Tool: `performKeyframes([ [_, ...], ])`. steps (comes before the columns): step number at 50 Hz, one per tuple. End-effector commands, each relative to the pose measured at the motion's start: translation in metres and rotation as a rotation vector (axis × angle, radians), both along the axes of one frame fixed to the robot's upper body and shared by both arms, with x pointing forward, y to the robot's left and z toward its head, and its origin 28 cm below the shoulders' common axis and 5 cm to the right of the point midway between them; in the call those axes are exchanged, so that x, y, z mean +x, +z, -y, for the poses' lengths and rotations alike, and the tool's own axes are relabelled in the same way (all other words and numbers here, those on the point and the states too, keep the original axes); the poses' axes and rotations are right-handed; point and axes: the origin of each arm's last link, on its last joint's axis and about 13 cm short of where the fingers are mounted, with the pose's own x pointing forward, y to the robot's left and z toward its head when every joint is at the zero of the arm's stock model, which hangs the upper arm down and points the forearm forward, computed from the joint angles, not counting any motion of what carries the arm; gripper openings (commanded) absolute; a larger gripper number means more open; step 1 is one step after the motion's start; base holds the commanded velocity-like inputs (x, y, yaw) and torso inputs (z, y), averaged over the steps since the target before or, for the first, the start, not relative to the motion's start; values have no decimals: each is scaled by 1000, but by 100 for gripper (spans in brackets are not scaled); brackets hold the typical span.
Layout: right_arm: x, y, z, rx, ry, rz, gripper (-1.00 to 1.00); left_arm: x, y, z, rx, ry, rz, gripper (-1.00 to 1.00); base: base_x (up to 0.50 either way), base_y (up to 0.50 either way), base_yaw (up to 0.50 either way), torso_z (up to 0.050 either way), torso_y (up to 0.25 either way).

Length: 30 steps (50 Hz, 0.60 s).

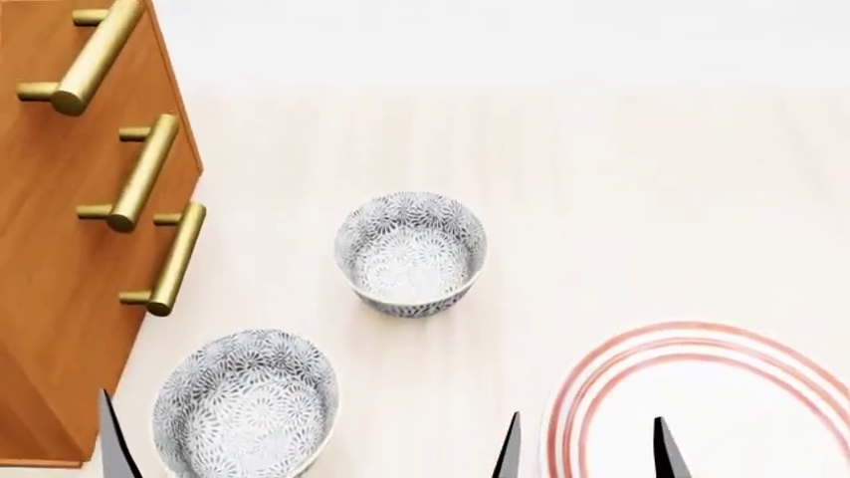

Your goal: Pick up the bowl and put it in the front on the plate.

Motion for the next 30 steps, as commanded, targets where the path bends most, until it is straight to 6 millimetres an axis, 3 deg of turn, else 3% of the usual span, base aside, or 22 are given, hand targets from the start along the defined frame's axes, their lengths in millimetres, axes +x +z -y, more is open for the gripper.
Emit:
performKeyframes([
  [1, 1, 2, 0, -13, 0, 0, 100, 1, 0, -1, 4, 10, 4, 100, 0, 0, 0, 0, -250],
  [4, 2, 1, 0, -13, 1, -8, 100, 1, 0, -1, 7, 10, 2, 100, 0, 0, 0, 0, -250],
  [11, 17, 13, -1, -13, 0, -72, 100, -1, 2, -1, -8, -13, 31, 100, 0, 0, 0, 0, 0],
  [19, 56, 55, -2, -137, -39, -63, 100, -2, 3, 0, -11, -14, 41, 100, 0, 0, 0, 0, 0],
  [30, 112, 132, -14, -109, 51, -136, 100, -3, 2, 0, -11, -20, 34, 100, 0, 0, 0, 0, 0],
])
